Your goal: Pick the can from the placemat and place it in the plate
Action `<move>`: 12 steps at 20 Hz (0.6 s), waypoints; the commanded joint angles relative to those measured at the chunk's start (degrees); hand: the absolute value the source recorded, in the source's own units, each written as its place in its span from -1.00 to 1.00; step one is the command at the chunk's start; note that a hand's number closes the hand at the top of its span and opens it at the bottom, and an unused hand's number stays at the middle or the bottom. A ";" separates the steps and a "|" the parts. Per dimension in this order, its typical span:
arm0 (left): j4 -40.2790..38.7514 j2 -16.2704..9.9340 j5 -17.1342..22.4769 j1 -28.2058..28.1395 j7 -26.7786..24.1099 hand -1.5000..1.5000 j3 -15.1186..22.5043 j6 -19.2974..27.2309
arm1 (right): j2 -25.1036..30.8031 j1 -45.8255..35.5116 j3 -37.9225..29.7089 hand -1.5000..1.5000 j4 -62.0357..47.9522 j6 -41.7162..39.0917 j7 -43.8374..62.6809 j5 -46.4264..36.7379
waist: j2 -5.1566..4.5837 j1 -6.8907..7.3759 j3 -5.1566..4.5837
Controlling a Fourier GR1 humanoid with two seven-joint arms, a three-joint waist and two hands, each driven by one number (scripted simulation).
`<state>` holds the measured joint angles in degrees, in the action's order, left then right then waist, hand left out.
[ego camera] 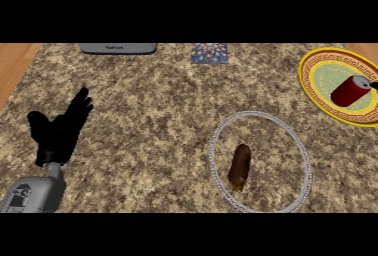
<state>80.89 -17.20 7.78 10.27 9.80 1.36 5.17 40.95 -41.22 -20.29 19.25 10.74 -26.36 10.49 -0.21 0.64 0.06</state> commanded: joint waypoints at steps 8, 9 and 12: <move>-2.85 0.70 -0.20 0.51 -2.09 0.00 -2.86 -3.75 | 2.71 4.75 -1.72 -1.00 -2.78 -3.13 -3.52 0.21 | -0.12 0.10 0.02; -0.58 0.67 -1.49 0.88 1.16 0.00 -2.65 -1.37 | 5.50 7.04 -1.45 -1.00 0.40 -4.91 -0.89 0.58 | 0.14 -0.46 -0.02; 4.12 0.04 -1.11 -0.53 4.38 0.00 -2.78 -2.44 | 4.34 7.29 -0.55 -1.00 0.11 -2.36 -0.05 -0.63 | 0.18 -0.13 -0.02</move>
<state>80.63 -16.18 6.14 10.18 10.02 -0.59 3.37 44.90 -35.82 -21.41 18.68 7.99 -27.42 10.48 -0.16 0.49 0.04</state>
